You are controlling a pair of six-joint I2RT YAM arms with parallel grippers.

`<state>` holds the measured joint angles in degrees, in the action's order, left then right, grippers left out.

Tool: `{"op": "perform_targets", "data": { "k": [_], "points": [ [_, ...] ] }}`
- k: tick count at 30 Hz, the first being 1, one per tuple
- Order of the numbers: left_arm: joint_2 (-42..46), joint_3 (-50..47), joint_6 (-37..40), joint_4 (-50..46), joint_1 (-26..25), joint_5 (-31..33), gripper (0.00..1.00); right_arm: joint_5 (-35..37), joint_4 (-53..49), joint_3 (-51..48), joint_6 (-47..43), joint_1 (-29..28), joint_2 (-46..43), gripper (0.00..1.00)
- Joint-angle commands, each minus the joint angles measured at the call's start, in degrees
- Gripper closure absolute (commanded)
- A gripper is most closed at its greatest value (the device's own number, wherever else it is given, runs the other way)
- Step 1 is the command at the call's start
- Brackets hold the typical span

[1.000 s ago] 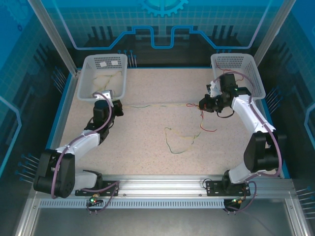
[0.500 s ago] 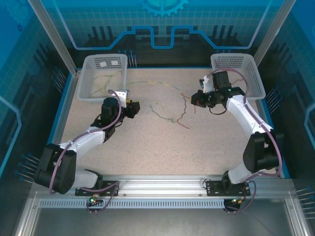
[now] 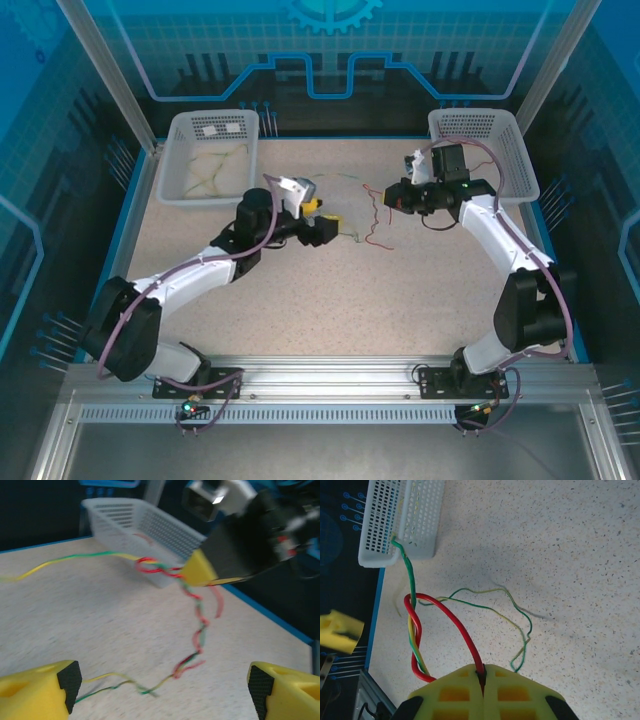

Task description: Untangle the cables

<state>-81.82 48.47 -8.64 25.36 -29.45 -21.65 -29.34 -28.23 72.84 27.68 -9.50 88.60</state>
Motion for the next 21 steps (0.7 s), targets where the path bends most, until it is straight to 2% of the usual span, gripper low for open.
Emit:
{"op": "perform_targets", "data": {
  "k": [1, 6, 9, 13, 16, 21],
  "points": [
    [-2.56, 3.02, 0.60, -0.27, -1.84, -3.40, 0.11, 0.35, 1.95, -1.12, 3.78, -0.87, -3.63, 1.00],
    [-6.01, 5.10, 0.72, -0.10, -4.10, -4.13, 0.07, -0.92, 2.45, -1.39, 6.07, -0.90, -4.75, 1.00],
    [-7.46, 6.01, 0.24, -0.64, -4.22, -2.23, 0.10, -2.62, 3.44, -1.72, 6.40, -0.76, -4.96, 1.00],
    [-5.45, 4.37, 1.77, -0.80, -3.85, 2.43, 0.15, -2.30, 2.30, -1.33, 0.77, -1.00, -6.29, 1.00],
    [-2.25, 2.31, 2.87, -0.55, -1.76, 3.05, 0.15, -2.21, 0.19, -1.03, -4.63, -0.51, -6.98, 1.00],
    [4.43, -1.20, 8.23, -0.20, 4.80, -0.43, 0.15, -5.96, 0.48, -2.00, -11.81, 0.78, -7.85, 1.00]
  ]
}}
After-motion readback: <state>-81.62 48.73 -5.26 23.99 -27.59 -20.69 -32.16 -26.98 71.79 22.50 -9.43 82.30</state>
